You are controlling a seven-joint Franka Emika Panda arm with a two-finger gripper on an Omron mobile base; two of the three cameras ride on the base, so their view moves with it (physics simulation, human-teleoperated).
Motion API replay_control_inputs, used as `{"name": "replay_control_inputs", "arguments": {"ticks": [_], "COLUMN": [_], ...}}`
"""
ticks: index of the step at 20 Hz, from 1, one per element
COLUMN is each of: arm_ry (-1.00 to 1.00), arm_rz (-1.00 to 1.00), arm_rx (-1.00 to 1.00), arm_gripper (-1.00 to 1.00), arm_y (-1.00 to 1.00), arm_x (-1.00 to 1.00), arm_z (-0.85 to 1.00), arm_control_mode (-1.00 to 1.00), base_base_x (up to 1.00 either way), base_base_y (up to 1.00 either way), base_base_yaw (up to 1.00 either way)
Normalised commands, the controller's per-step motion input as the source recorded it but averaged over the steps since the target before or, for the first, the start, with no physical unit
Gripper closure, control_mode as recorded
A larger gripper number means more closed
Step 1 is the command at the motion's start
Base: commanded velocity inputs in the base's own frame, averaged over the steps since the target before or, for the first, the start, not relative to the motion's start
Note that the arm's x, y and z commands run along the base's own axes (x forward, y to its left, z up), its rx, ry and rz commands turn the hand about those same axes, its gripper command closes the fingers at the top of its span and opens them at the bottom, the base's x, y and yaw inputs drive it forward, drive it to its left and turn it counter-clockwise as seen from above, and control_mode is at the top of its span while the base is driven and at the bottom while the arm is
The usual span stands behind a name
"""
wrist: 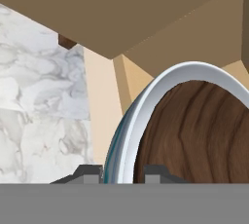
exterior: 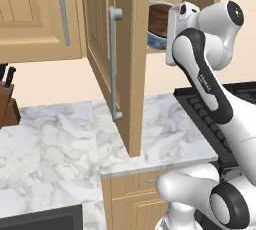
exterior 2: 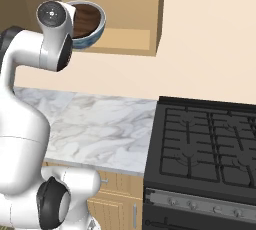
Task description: Pick up the bowls on the counter and stack them on top of one another in the open cabinet. Place the smaller bowl on top of the larger bowl.
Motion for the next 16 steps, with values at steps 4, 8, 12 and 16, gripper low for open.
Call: {"name": "replay_control_inputs", "arguments": {"ticks": [4, 8, 12, 16], "arm_ry": [0.00, 0.00, 0.00, 0.00], "arm_rz": [0.00, 0.00, 0.00, -0.01], "arm_rx": [0.00, 0.00, 0.00, 0.00], "arm_gripper": [1.00, 1.00, 1.00, 1.00], "arm_y": [0.00, 0.00, 0.00, 0.00], "arm_x": [0.23, 0.26, 0.26, 0.26], "arm_z": [0.00, 0.00, 0.00, 0.00], "arm_control_mode": [-1.00, -1.00, -1.00, -1.00], "base_base_x": [0.00, 0.00, 0.00, 0.00], "base_base_y": [0.00, 0.00, 0.00, 0.00], "base_base_yaw": [0.00, 0.00, 0.00, 0.00]}}
